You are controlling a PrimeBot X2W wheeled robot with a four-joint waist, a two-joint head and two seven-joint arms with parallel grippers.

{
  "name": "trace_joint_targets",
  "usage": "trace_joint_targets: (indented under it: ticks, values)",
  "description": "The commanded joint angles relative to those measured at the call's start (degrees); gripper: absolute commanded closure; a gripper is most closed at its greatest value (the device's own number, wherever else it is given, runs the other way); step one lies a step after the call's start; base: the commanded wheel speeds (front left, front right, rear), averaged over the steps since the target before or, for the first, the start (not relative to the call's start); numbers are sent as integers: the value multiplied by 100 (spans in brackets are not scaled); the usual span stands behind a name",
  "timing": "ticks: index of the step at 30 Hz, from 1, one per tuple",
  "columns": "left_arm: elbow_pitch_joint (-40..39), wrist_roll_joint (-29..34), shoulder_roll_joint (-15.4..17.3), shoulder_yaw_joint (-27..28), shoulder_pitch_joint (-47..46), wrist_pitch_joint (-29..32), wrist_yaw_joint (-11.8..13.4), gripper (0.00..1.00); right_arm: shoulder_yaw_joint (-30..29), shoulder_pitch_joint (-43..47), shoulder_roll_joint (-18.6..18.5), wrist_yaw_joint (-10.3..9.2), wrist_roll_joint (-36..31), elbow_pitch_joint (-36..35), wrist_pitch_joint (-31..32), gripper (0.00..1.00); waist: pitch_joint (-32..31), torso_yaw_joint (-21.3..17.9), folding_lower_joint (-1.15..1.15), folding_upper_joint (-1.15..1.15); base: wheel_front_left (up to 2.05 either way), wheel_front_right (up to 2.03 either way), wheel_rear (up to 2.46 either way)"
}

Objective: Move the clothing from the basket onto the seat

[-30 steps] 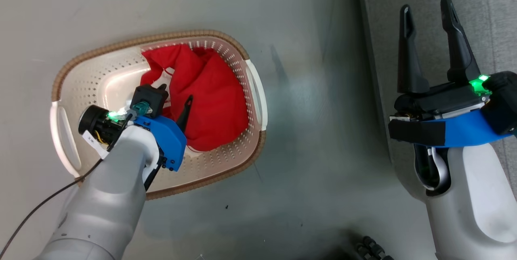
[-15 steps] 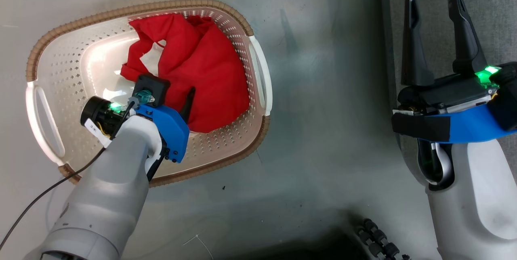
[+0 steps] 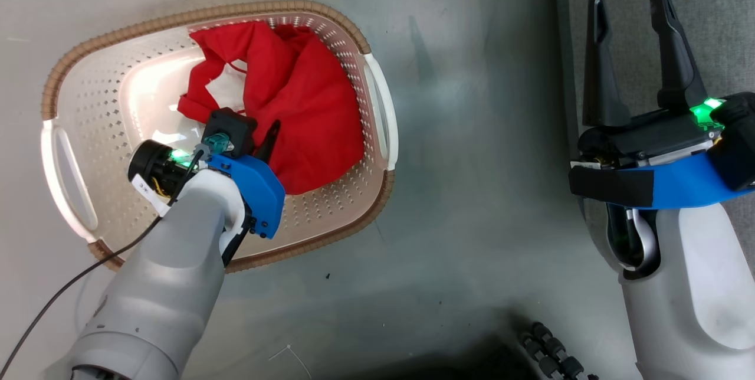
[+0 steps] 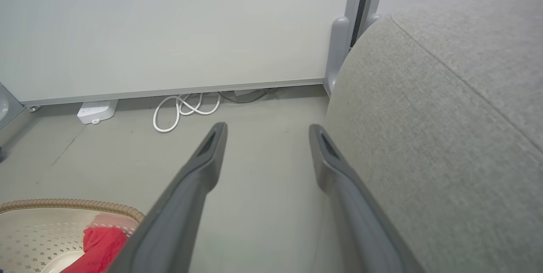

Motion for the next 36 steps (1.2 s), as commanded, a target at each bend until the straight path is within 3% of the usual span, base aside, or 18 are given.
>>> trace_joint_targets:
  ticks: [1,10,18,36]
  values:
    - [-46,-50,26,-22,0,-39,6,100,8,-44,25,-4,2,18,-5,0,-43,14,0,0,0,0,0]
    - [-394,-362,-15,-375,271,-121,6,100,33,68,-1,-4,18,141,-5,0,-492,116,0,0,0,0,0]
    - [-1155,-506,23,-526,504,-123,6,100,-4,246,-65,-5,19,287,-4,0,-1065,294,0,0,0,0,0]
    - [-2892,90,205,286,1376,-126,6,100,-15,826,-77,-4,31,695,-4,0,-2657,567,0,0,0,0,0]
